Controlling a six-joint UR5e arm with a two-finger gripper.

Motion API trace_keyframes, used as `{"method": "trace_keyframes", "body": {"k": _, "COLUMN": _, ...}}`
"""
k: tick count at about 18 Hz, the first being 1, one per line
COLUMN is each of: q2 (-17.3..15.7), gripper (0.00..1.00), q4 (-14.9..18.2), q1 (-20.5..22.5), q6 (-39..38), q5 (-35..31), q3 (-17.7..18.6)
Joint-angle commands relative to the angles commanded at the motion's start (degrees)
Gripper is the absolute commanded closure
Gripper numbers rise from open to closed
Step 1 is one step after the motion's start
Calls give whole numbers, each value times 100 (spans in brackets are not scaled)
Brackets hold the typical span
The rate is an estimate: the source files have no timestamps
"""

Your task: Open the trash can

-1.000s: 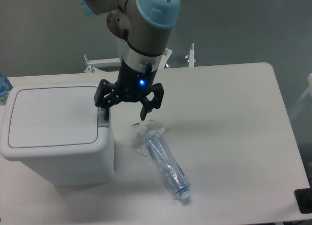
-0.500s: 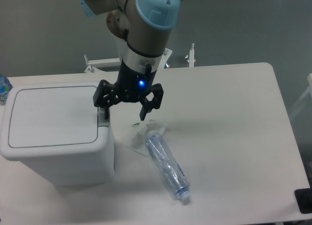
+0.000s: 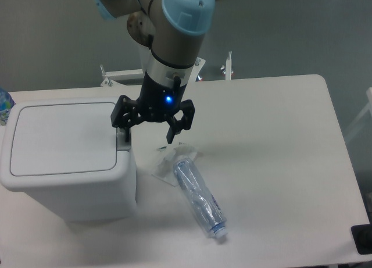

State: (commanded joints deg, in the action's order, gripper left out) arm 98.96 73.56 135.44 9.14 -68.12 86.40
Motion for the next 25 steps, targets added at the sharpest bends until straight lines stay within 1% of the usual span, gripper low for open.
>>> {"method": "trace_keyframes", "body": {"k": 8, "q2": 0, "gripper": 0, "q4": -9, "q1": -26, "q6": 0, "q5": 0, "q3": 44}}
{"method": "trace_keyframes", "body": {"k": 14, "q2": 0, "gripper": 0, "q4": 17, "q1": -26, "q6": -9, "q5": 9, "q3": 0}}
{"method": "trace_keyframes", "body": {"k": 18, "q2": 0, "gripper": 0, "q4": 18, "q1": -18, "q6": 26, "q5": 44, "q3": -263}}
{"method": "trace_keyframes", "body": {"k": 21, "q2": 35, "gripper": 0, "q4": -9, "q1": 52, "q6": 96, "q5": 9, "q3": -702}}
{"method": "trace_keyframes", "body": {"k": 22, "q2": 35, "gripper": 0, "q4": -17, "q1": 114, "q6": 149, "q5": 0, "q3": -799}}
{"method": "trace_keyframes", "body": {"k": 23, "q2": 35, "gripper": 0, "q4": -18, "q1": 262, "q6": 263, "q5": 0, "q3": -878}}
{"method": "trace_keyframes", "body": {"k": 25, "q2": 0, "gripper": 0, "q4": -18, "q1": 526, "q6": 814, "q5": 0, "q3": -923}}
